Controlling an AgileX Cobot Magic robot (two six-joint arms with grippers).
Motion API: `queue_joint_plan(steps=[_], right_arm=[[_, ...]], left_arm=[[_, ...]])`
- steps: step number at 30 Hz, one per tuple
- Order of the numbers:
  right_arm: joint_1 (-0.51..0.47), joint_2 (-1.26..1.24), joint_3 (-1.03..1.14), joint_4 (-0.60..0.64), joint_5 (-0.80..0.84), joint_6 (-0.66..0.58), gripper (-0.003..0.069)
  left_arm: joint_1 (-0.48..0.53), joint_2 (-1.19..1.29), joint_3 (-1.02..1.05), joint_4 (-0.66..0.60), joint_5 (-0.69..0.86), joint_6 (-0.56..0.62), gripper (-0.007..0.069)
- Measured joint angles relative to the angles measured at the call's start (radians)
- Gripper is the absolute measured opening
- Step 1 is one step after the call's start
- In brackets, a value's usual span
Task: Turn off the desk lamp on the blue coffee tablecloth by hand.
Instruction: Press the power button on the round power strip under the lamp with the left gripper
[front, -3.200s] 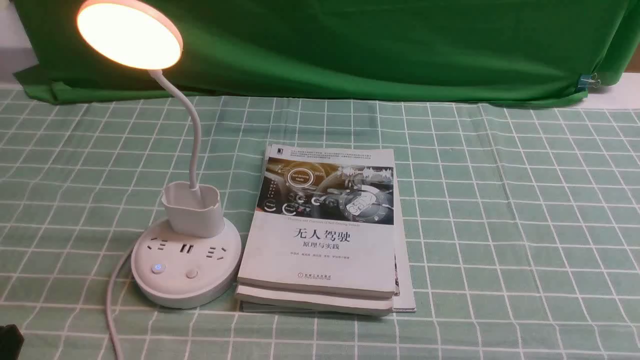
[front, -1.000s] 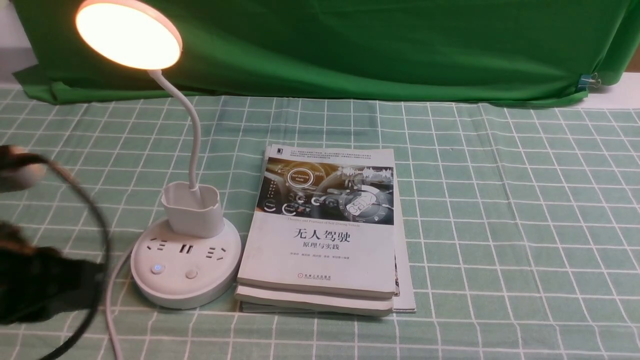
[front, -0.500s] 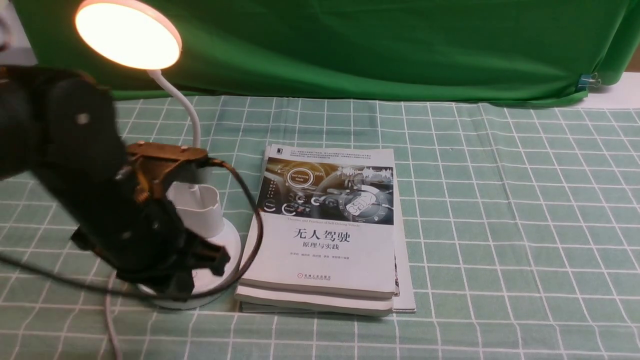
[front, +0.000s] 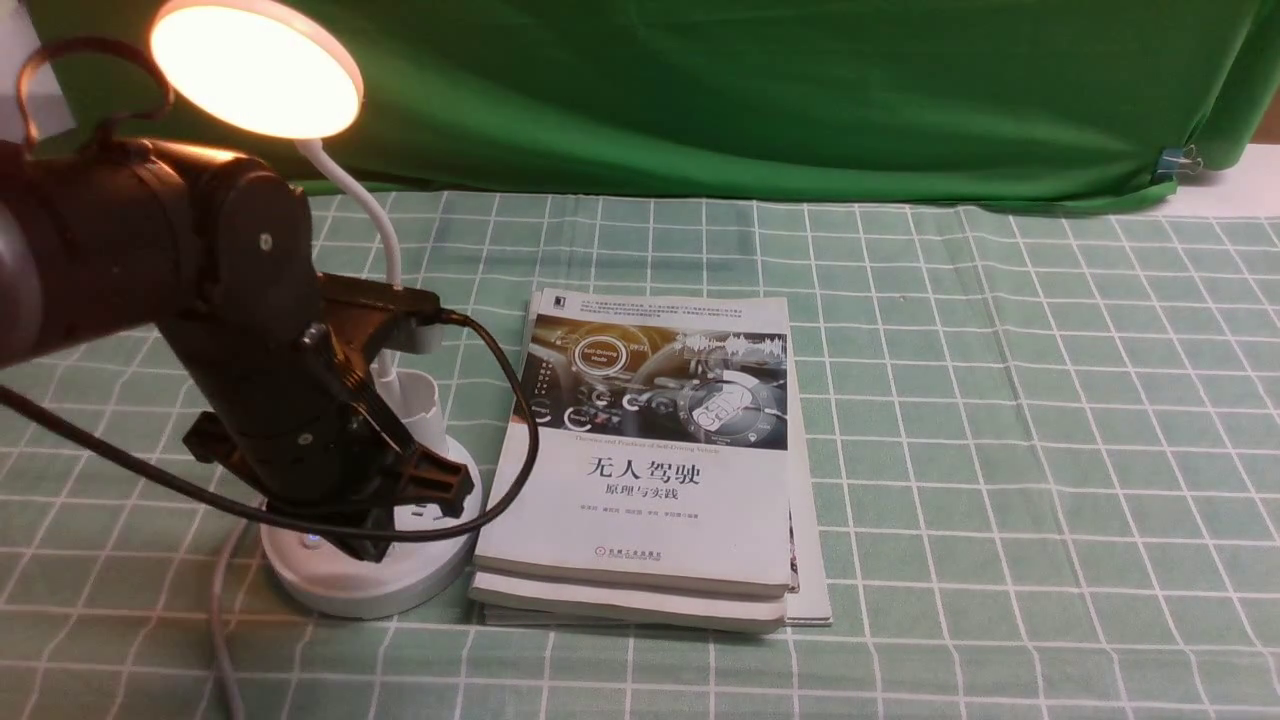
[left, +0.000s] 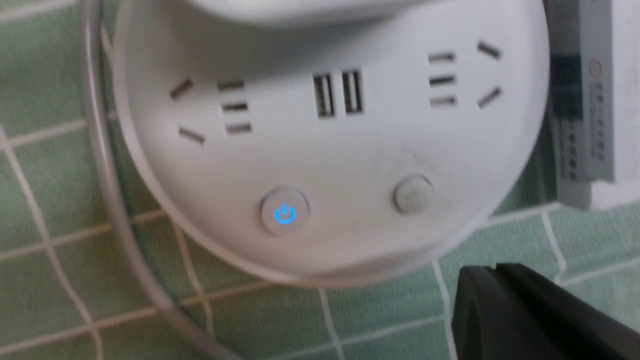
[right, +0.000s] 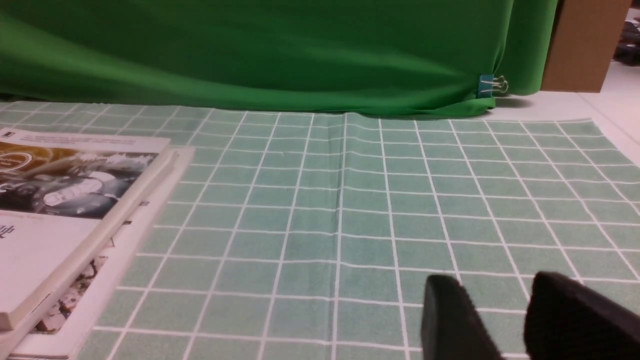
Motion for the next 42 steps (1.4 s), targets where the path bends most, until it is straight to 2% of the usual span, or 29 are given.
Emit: queue_joint_plan(steps=[13,21,25,42], right_arm=[[0.0,0.0,0.0,0.0,0.0,0.0,0.0242],[0.0,0.0,0.0,0.0,0.0,0.0,0.0242],[0.0,0.0,0.0,0.0,0.0,0.0,0.0242],[0.0,0.0,0.0,0.0,0.0,0.0,0.0242]], left_arm=[[0.0,0.093,0.0,0.01,-0.048,-0.005,0.0003],[0.0,0.109,-0.012,0.014,-0.039,-0.005,0.0003],[0.0,0.113,-0.041,0.023,0.013,-0.005,0.0003],[0.0,0.091,-0.067,0.038,-0.006,-0.004,0.0003]])
